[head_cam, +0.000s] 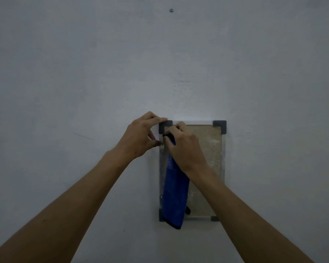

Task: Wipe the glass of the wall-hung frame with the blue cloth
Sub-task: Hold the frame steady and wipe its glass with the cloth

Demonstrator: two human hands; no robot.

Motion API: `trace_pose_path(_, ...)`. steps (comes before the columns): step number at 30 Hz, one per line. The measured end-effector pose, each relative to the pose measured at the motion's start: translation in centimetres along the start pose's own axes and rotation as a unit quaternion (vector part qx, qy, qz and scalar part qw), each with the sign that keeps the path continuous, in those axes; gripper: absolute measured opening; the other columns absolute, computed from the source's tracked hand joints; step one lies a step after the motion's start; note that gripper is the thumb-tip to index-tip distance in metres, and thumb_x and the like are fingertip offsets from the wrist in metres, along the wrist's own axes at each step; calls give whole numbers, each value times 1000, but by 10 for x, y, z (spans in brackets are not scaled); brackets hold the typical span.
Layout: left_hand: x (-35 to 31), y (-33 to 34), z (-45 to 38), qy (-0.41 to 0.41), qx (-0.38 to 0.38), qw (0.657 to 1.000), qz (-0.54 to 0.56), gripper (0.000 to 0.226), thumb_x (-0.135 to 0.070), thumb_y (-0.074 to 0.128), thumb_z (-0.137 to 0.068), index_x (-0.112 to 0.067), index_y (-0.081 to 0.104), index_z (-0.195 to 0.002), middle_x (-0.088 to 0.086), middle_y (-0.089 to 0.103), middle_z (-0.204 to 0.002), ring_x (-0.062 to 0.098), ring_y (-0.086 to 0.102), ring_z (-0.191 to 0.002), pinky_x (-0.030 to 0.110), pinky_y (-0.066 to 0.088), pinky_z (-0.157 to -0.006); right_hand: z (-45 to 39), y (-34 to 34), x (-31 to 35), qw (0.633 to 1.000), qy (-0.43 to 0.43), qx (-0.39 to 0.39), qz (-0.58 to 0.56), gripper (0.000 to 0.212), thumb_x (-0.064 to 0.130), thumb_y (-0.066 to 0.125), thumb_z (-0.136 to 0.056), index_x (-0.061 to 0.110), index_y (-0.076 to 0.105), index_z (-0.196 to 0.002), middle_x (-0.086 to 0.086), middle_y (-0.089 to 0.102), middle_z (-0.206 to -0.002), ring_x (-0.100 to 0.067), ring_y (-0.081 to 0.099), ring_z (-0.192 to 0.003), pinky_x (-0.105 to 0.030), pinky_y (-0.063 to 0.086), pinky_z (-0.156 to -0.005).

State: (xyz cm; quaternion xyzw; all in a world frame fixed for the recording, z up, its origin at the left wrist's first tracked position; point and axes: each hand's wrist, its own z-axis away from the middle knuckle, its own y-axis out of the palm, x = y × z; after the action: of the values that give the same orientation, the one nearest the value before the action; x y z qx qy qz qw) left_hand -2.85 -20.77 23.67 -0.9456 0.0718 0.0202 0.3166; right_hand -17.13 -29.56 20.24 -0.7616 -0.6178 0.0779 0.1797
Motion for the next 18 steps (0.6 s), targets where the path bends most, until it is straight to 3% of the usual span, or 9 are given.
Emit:
trace_pose_path(3,0,0,1,2,3,1000,-5,77,-19,89,-69,-29,55,-138,-14,53,-122,1,65,-67,24,59,-76,-14,-6,1,999,14,-43,-7,13,10,60,-97,4,69,-104,-7,58,-104,-15,59,-84,-23,54,-78)
trace_pose_path(8,1,0,2,-3,0,1000,-10,77,-22,88,-70,-29,54,-139,-16,52,-124,1,65,-66,24,57,-77,3,1,0,1000,-7,18,13,13,13,58,-99,6,67,-104,-7,58,-107,-16,60,-89,-30,55,-83)
trace_pose_path(12,0,3,3,0,0,1000,-21,77,-21,88,-71,-29,52,-140,-16,50,-124,1,64,-67,22,56,-77,3,-1,-3,998,30,-47,7,14,15,57,-100,7,67,-106,-6,60,-108,-15,60,-87,-25,55,-80)
trace_pose_path(16,2,3,3,0,1,1000,-24,77,-22,88,-72,-29,52,-140,-15,50,-125,0,64,-66,14,51,-74,24,13,3,999,34,-4,13,18,18,55,-101,7,65,-112,-8,64,-106,-17,62,-87,-31,57,-80)
trace_pose_path(18,2,4,2,-3,4,1000,-21,78,-23,88,-72,-29,51,-140,-15,50,-125,0,64,-66,12,49,-73,28,12,-4,997,72,-38,5,17,18,57,-101,7,66,-108,-9,65,-103,-18,62,-87,-30,57,-80)
